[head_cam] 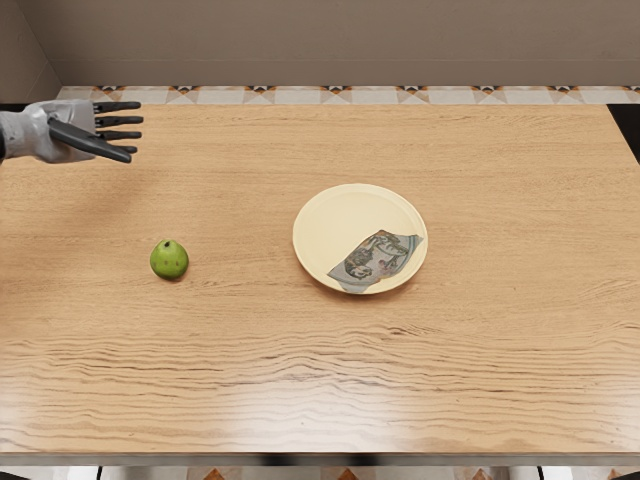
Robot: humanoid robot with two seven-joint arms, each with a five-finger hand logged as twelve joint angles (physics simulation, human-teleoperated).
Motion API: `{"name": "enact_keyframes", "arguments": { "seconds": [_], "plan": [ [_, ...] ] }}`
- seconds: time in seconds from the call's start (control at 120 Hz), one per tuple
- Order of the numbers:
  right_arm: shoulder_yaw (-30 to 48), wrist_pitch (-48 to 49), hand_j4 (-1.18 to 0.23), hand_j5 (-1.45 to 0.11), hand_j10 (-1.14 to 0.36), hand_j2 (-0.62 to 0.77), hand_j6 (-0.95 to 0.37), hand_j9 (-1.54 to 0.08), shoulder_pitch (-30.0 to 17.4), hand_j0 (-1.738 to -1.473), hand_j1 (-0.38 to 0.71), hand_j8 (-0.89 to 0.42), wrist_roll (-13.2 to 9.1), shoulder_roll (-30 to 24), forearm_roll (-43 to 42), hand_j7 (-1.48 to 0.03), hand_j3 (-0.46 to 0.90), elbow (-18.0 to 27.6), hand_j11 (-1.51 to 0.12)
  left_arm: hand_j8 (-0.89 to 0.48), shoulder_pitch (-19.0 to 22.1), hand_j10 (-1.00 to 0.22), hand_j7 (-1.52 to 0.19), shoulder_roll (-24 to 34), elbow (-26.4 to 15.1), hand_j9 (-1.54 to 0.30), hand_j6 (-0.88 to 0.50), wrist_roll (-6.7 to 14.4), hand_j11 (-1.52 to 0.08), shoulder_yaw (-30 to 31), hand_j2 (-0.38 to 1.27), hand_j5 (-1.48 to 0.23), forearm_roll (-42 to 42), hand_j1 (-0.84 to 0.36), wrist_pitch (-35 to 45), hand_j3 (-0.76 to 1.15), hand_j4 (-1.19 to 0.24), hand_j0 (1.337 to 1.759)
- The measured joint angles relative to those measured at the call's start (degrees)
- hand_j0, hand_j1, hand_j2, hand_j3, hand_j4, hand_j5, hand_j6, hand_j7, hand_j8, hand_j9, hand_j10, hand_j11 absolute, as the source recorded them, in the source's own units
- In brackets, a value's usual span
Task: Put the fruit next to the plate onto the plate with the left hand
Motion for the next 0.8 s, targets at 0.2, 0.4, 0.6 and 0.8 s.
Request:
{"name": "enact_keyframes", "arguments": {
  "seconds": [0.2,0.4,0.6,0.8],
  "plan": [
    [-0.1,0.2,-0.02,-0.02,-0.02,0.0,-0.02,-0.02,-6.9,-1.658,-0.33,-0.02,0.0,0.0,0.3,-0.02,0.0,1.7,-0.02,0.0,-1.0,0.0,0.0,-0.1,0.0,0.0,0.0,1.7,0.0,0.2,0.0,0.0,2.7,0.35,0.0,0.0,0.0,1.658],
    [0.2,0.1,-0.02,-0.02,-0.02,0.0,-0.02,-0.02,-9.6,-1.658,-0.33,-0.02,0.0,0.0,0.4,-0.02,0.0,1.3,-0.02,0.0,-2.8,0.0,0.0,-2.4,-0.1,0.0,0.0,2.9,0.0,0.3,0.0,0.0,14.6,0.35,0.0,0.0,0.0,1.658],
    [0.2,0.1,-0.02,-0.02,-0.02,0.0,-0.02,-0.02,-9.8,-1.658,-0.33,-0.02,0.0,0.0,0.4,-0.02,0.0,1.2,-0.02,0.0,-7.8,0.0,-0.01,-6.7,-3.0,-0.01,0.0,-0.5,-0.01,6.8,0.0,-0.01,24.4,0.34,4.4,0.0,0.0,1.658],
    [0.2,0.1,-0.02,-0.02,-0.02,0.0,-0.02,-0.02,-9.9,-1.658,-0.33,-0.02,0.0,0.0,0.4,-0.02,0.0,1.1,-0.02,-0.02,-8.3,-0.02,-0.02,1.6,-22.7,-0.02,-0.02,-4.0,-0.02,14.2,0.0,-0.02,26.8,0.33,21.0,0.0,-0.02,1.658]
  ]
}}
